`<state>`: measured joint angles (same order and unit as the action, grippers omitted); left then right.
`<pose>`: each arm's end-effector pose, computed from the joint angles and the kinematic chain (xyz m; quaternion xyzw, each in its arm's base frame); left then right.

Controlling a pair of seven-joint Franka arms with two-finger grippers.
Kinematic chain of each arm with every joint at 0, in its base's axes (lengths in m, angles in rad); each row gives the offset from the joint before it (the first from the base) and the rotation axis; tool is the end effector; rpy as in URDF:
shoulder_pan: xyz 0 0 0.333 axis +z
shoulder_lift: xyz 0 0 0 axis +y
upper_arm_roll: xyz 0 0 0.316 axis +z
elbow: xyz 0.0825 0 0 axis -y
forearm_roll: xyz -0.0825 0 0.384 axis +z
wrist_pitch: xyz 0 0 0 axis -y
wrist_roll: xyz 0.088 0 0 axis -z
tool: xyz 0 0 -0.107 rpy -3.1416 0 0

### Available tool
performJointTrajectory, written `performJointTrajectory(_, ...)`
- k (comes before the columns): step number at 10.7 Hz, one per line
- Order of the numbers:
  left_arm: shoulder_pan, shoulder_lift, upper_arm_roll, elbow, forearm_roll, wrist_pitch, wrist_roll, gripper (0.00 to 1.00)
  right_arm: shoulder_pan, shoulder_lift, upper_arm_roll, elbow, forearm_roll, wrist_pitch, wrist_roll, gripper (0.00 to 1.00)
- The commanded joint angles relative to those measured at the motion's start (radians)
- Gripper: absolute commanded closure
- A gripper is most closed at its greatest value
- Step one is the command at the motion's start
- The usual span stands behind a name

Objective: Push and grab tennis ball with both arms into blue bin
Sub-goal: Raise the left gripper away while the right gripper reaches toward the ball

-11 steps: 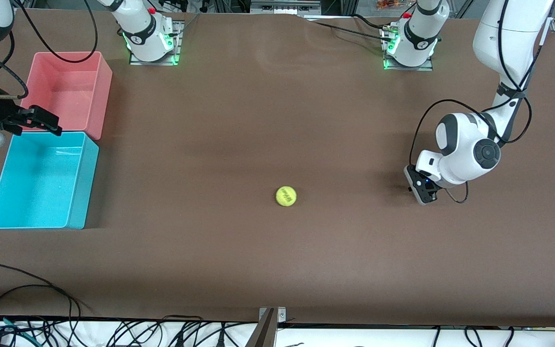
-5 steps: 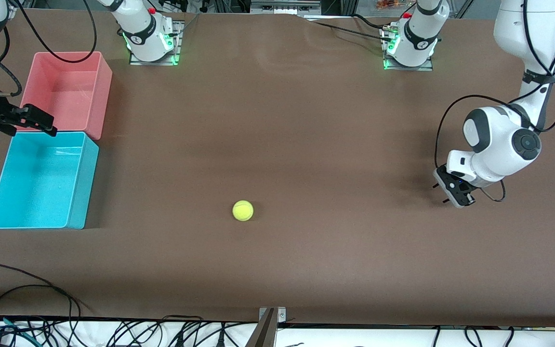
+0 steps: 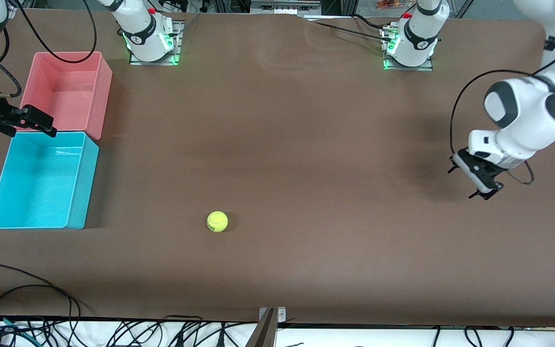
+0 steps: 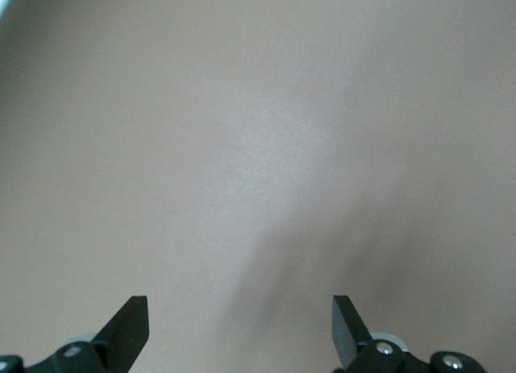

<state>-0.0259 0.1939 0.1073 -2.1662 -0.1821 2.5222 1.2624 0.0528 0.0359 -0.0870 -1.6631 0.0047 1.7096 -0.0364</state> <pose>0.5729 0.0476 0.3219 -0.8627 0.4968 -0.0942 0.0130 0.5740 -0.0184 0.5726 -1.0000 -0.0008 -0.0054 0.0006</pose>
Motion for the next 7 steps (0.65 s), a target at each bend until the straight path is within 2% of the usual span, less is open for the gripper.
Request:
performJointTrajectory(1,0.032,-0.132,-0.001,-0.064,-0.014,-0.043,0.002,0.00,-0.002,-0.001,0.000,0.009,0.005,-0.018,-0.008,0.00)
performJointTrajectory(5,0.034,-0.188,-0.001,-0.058,-0.016,-0.043,-0.027,0.00,0.016,0.090,0.010,0.011,0.006,0.103,-0.010,0.00)
performJointTrajectory(7,0.050,-0.249,0.000,-0.060,-0.014,-0.061,-0.034,0.00,0.018,0.152,0.018,0.011,0.099,0.181,-0.016,0.00)
